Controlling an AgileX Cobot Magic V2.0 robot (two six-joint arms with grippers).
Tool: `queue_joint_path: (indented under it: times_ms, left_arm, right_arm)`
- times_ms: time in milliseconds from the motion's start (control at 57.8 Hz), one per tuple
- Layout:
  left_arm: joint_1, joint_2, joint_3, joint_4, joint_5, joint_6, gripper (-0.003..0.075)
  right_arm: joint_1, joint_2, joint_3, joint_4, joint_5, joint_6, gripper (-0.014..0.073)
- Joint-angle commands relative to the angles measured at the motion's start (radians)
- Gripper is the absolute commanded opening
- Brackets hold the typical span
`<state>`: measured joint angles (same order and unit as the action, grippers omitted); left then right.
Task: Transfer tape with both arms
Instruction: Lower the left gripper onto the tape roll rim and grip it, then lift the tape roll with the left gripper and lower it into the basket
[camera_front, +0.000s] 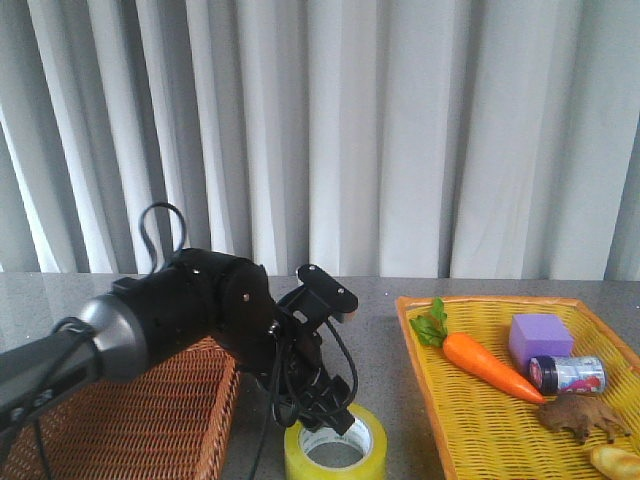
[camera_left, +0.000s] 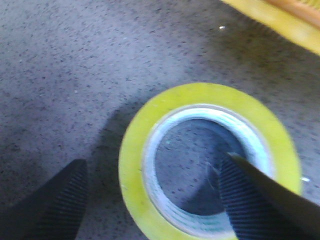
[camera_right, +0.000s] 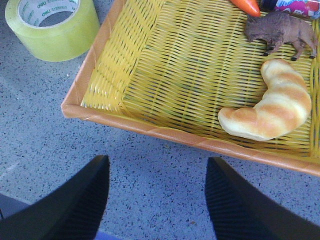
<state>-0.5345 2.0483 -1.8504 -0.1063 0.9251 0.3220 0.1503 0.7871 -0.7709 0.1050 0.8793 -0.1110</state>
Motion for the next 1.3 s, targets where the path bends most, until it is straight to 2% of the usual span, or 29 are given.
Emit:
queue_joint_path:
  times_ms: [0, 363, 467, 675, 865, 1280]
  left_arm:
    - [-0.005, -0.021, -0.063, 0.027, -0.013, -0.035, 0.0482]
    - [-0.004, 0.064, -0.074, 0.022, 0.036, -0.043, 0.0449]
    - [-0.004, 0.068, -0.074, 0.022, 0.045, -0.048, 0.0388]
    - [-0.004, 0.063, -0.075, 0.022, 0.041, -0.05, 0.0216]
    - [-0.004, 0.061, -0.075, 0.022, 0.041, -0.05, 0.0129]
    - [0.0, -0.101, -0.075, 0.026, 0.062, -0.051, 0.0111]
  right_arm:
    - [-0.005, -0.004, -0.024, 0.005, -0.047, -0.008, 0.0414]
    - [-0.005, -0.004, -0.024, 0.005, -0.047, -0.008, 0.0414]
    - [-0.005, -0.004, -0.024, 0.005, -0.047, -0.008, 0.0414]
    - [-0.005, -0.004, -0.024, 0.005, -0.047, -0.008, 0.0414]
    - [-0.005, -0.004, -0.024, 0.005, -0.047, -0.008, 0.0414]
    - [-0.005, -0.004, -0.024, 0.005, -0.047, -0.008, 0.0414]
